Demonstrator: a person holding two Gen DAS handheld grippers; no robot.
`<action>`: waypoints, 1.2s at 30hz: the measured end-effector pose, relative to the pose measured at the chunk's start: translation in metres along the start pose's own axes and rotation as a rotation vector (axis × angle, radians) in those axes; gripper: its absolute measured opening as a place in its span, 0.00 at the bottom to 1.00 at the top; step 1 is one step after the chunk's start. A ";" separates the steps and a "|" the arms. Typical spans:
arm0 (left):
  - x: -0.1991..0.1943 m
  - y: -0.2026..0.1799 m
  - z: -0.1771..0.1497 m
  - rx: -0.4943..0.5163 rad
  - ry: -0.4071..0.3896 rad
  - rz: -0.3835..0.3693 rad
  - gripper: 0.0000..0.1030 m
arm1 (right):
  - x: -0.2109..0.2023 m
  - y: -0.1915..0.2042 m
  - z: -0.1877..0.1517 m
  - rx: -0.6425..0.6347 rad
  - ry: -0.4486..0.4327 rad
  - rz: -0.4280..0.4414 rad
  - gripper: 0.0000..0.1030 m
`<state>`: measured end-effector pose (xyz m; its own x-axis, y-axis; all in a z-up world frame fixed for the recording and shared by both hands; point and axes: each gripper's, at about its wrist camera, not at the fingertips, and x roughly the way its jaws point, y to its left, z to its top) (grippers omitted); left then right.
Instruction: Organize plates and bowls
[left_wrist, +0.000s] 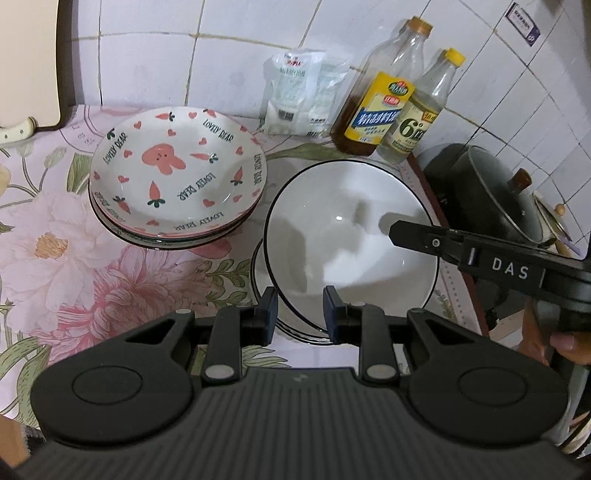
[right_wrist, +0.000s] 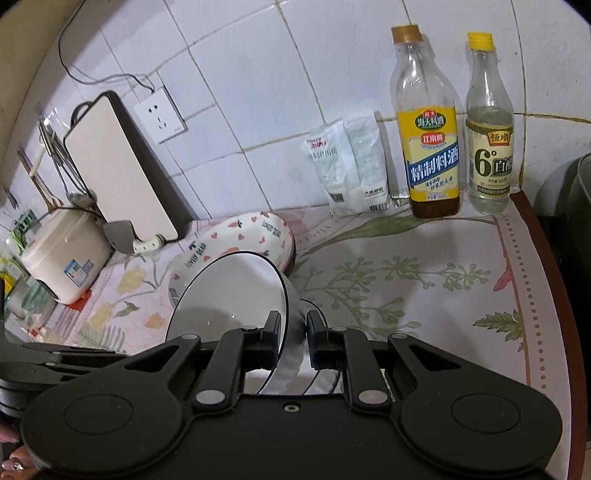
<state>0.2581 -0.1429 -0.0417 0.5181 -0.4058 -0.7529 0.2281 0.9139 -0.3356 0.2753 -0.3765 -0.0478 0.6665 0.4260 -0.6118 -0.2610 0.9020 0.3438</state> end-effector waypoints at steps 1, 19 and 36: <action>0.004 0.002 0.000 -0.002 0.007 -0.002 0.24 | 0.003 -0.001 -0.001 -0.001 0.006 -0.005 0.18; 0.024 0.020 -0.002 0.028 -0.009 0.006 0.31 | 0.025 0.026 -0.030 -0.342 -0.062 -0.213 0.16; -0.040 0.010 -0.033 0.131 -0.199 -0.064 0.50 | -0.026 0.037 -0.056 -0.360 -0.162 -0.116 0.29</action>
<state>0.2128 -0.1181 -0.0336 0.6482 -0.4659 -0.6023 0.3635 0.8844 -0.2929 0.2089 -0.3507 -0.0591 0.7999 0.3294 -0.5016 -0.3858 0.9225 -0.0095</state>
